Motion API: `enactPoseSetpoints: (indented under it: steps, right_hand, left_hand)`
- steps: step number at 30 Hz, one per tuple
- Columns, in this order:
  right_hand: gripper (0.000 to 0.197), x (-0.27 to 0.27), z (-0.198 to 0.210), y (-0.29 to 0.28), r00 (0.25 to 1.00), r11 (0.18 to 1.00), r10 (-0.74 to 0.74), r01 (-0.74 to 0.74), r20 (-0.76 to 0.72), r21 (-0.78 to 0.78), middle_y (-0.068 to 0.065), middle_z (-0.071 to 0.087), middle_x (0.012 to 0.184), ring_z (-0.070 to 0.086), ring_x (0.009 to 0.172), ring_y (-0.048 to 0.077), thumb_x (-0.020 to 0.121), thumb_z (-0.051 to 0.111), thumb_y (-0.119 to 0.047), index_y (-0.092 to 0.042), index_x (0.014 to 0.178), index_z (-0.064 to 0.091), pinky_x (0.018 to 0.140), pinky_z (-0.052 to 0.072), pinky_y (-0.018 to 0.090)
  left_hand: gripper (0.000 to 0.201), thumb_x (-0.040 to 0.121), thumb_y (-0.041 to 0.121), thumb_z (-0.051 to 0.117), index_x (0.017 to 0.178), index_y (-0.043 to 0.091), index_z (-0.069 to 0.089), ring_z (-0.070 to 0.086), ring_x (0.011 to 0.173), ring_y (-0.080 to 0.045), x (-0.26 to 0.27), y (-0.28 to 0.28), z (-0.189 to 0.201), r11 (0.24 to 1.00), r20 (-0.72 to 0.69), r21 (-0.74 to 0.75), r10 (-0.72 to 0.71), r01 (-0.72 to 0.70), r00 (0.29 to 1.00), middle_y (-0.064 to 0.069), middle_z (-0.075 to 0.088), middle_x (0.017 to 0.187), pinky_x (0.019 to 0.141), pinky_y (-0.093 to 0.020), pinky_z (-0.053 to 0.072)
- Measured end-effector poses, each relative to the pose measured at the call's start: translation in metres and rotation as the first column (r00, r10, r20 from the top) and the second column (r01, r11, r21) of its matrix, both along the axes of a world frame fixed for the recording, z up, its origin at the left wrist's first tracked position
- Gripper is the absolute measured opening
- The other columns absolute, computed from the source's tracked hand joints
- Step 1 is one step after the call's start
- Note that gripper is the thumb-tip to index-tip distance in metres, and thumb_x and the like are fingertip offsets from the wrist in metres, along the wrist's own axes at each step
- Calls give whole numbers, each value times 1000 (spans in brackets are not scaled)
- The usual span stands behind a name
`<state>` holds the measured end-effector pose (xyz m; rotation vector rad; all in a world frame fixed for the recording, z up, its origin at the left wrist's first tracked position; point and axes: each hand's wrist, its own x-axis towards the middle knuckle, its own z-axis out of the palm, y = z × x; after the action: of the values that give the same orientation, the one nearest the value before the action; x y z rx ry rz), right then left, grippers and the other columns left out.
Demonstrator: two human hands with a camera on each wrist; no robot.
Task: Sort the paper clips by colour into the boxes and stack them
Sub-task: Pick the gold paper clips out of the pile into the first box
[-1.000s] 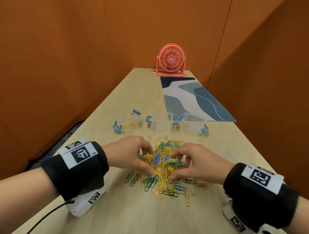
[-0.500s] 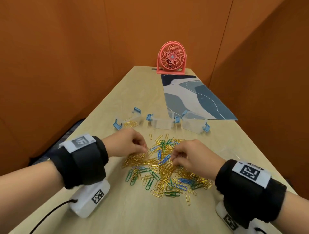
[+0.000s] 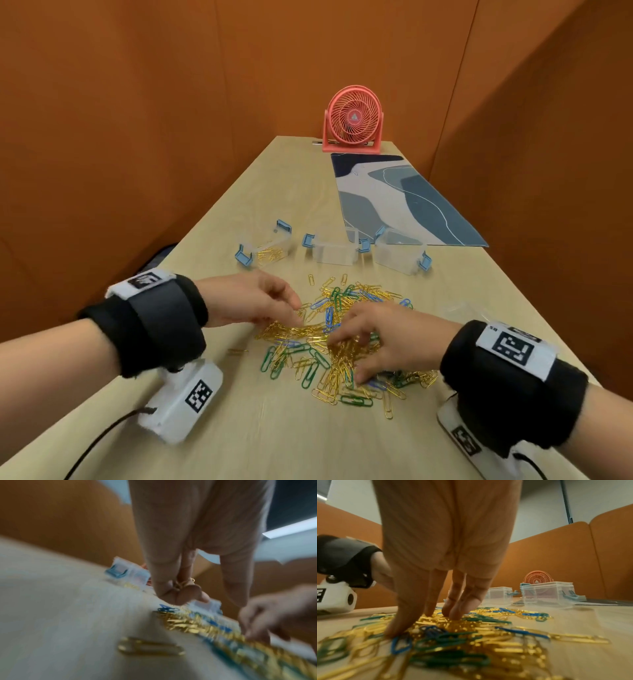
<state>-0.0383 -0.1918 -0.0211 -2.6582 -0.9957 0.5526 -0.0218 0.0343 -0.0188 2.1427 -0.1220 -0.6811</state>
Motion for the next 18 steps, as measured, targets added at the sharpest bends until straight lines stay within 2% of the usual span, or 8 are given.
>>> enactPoseSetpoints:
  steps: [3,6,8,10,12,14,16,18]
  right_hand:
    - [39,3,0,2,999,999,-30,30,29,31,-12,50,101,48,81,5,77,74,-27,-31,115,64,73,42,18]
    - [19,4,-4,4,996,996,-54,48,71,76,-9,58,92,51,79,8,78,73,-22,-23,97,71,69,42,20]
    - [11,4,-7,4,995,998,-26,19,100,67,-7,58,91,50,79,8,82,69,-21,-19,92,70,66,39,17]
    - [8,4,-8,2,991,997,-18,9,130,72,-7,55,91,47,81,7,85,65,-20,-17,91,69,71,39,19]
    - [7,3,-4,-2,985,985,-80,55,153,161,-8,57,88,49,81,6,86,63,-21,-18,88,69,74,41,18]
    - [4,3,2,-7,974,942,-193,150,117,299,-9,62,83,55,78,4,87,63,-20,-21,86,67,69,41,8]
    - [7,4,7,-12,961,880,-276,250,6,403,-2,68,84,62,78,9,87,63,-16,-23,85,64,66,45,8]
    - [10,4,11,-16,949,841,-296,314,-111,440,2,69,82,65,74,11,87,62,-12,-21,89,63,66,50,13]
  left_hand:
    - [36,71,41,77,103,27,66,40,63,-5,-3,-14,-3,918,255,383,-215,105,943,11,42,70,55,-15,30]
    - [29,75,38,75,99,22,71,41,60,-4,-3,-25,-6,885,350,457,-276,95,895,14,42,66,50,-12,27]
    - [21,80,33,71,95,18,72,42,58,-3,-1,-26,-7,875,339,475,-283,96,897,15,46,63,51,-10,29]
    - [18,85,33,66,94,18,70,44,59,-3,0,-22,-6,880,294,459,-281,123,914,15,49,64,57,-12,34]
    - [14,90,34,59,90,21,64,42,60,-3,1,-16,-2,934,233,341,-192,105,953,13,49,66,59,-14,36]
    - [18,95,30,50,86,16,58,40,58,-8,0,-9,5,995,87,104,-8,-2,996,6,46,68,54,-16,37]
    - [23,98,20,42,80,10,53,42,56,-10,-1,-3,12,975,-115,-176,120,-139,986,-1,47,69,48,-18,38]
    - [24,97,14,37,77,10,50,47,53,-12,-3,4,17,906,-273,-362,122,-220,954,-4,51,69,45,-19,40]
